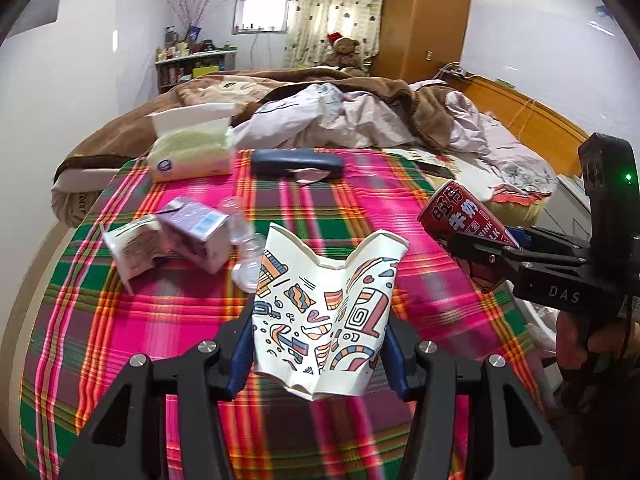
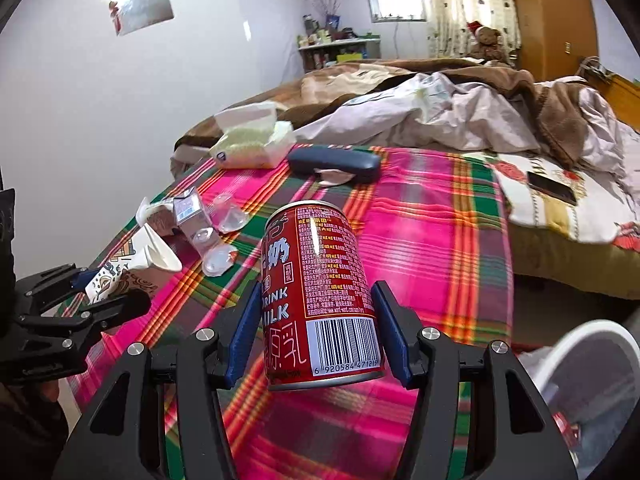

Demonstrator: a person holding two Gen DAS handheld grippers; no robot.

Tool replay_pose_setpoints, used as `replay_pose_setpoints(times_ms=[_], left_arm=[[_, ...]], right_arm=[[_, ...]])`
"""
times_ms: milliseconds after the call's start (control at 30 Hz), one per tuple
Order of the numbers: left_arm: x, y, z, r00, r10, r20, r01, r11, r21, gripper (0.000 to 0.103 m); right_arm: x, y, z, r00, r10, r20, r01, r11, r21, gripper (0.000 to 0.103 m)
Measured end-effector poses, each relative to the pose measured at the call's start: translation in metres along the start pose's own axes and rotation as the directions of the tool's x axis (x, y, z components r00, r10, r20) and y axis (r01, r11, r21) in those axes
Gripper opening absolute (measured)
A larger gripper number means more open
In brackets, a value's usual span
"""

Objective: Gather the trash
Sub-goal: 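Carry the can in right tool and paper cup in left tool over the bin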

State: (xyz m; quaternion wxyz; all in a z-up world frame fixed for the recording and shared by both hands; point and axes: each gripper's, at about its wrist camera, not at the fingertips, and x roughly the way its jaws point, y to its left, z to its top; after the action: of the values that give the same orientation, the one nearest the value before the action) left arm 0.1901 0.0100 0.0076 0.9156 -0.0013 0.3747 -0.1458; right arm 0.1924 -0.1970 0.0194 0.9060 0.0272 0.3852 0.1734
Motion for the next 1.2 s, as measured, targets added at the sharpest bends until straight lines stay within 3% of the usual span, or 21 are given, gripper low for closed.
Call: replay_pose_setpoints(times_ms=[267,667,1200], left_arm=[[-0.003,-0.042,0.001,0.999,-0.047,0.009,0.047,0.997,0.059,0.056],[-0.001,-0.121,0.002,0.990,-0.143,0.003,0.141,0.978,0.151,0.056],[0.020,-0.215,0.000,0.966,-0.251,-0.067,0.260,0.935,0.242,0.056]], right_arm=[[-0.031,-0.023,-0.014,0.998,-0.047,0.036,0.045,0.997,0.057,0.057],[-0.083,-0.072,-0.043,0.981,-0.180,0.070,0.166,0.970,0.178,0.057],[-0.126,-0.128,-0.084,0.928,-0.372,0.039,0.339,0.882,0.327,0.057]])
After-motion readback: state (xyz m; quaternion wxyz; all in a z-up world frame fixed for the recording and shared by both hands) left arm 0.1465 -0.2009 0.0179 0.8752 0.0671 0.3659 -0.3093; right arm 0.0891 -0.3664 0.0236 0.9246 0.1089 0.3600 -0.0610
